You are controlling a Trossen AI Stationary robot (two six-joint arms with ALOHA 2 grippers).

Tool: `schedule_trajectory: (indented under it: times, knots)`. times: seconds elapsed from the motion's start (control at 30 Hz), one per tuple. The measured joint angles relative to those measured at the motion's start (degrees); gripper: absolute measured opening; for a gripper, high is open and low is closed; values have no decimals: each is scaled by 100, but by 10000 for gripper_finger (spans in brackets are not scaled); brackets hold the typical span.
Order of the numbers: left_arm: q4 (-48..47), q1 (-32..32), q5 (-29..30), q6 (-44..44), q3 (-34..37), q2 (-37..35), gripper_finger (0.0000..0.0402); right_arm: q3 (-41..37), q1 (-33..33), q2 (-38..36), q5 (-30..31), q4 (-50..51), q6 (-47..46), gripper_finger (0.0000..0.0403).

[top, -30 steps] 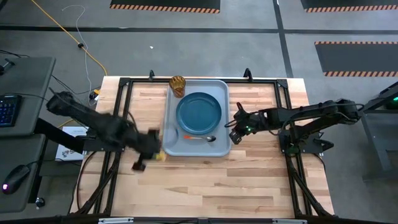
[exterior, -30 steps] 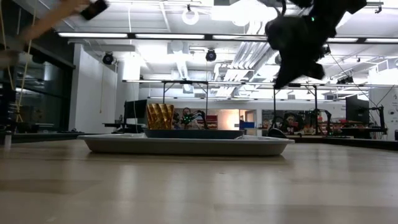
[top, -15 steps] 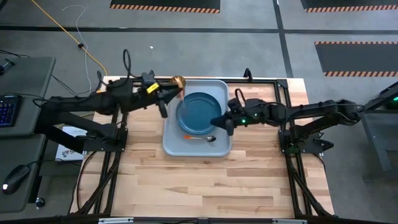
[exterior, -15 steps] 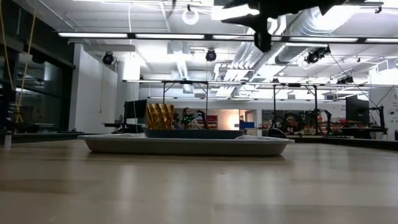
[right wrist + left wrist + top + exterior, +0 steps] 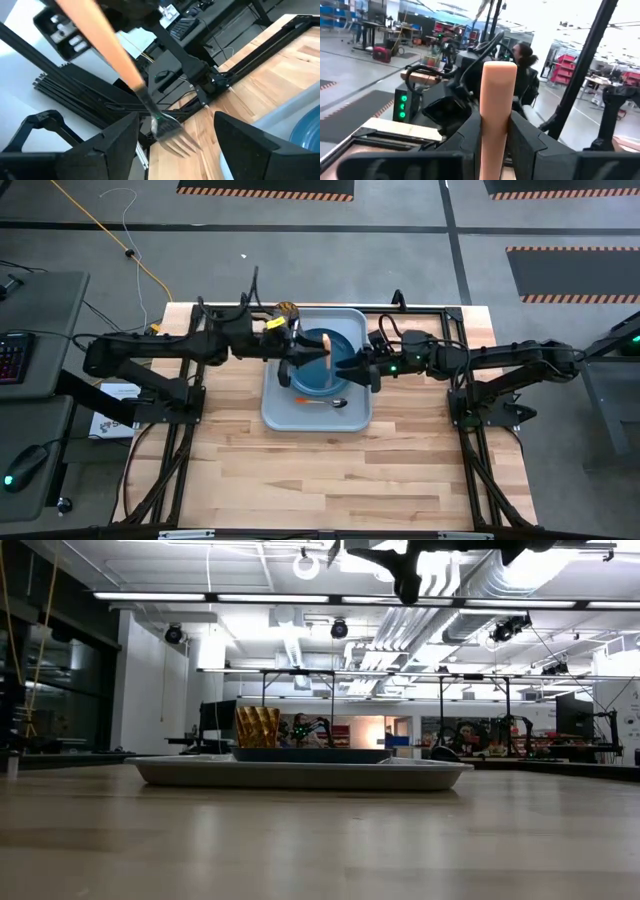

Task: Pick and place plate/cup/fork/spoon on tray
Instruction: Put the orange fork on the bottom side of the light blue tray next to the orange spoon

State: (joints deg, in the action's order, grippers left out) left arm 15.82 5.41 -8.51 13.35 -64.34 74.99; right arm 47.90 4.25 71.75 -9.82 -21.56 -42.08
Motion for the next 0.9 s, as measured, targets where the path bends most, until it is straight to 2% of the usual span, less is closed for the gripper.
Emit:
schedule_trajectory:
  times: [0.23, 0.5, 0.7, 0.9]
  knots:
    - [117, 26, 64, 151, 0, 239, 55, 0, 0, 0, -9, -171, 202, 252]
    - [84, 79, 506, 212, 0, 239, 55, 0, 0, 0, 64, -266, 718, 252]
    - [67, 96, 247, 443, 0, 304, 55, 0, 10, 0, 362, -364, 1161, 252]
    - [73, 81, 32, 721, -8, 417, 55, 0, 97, 0, 284, -375, 1258, 252]
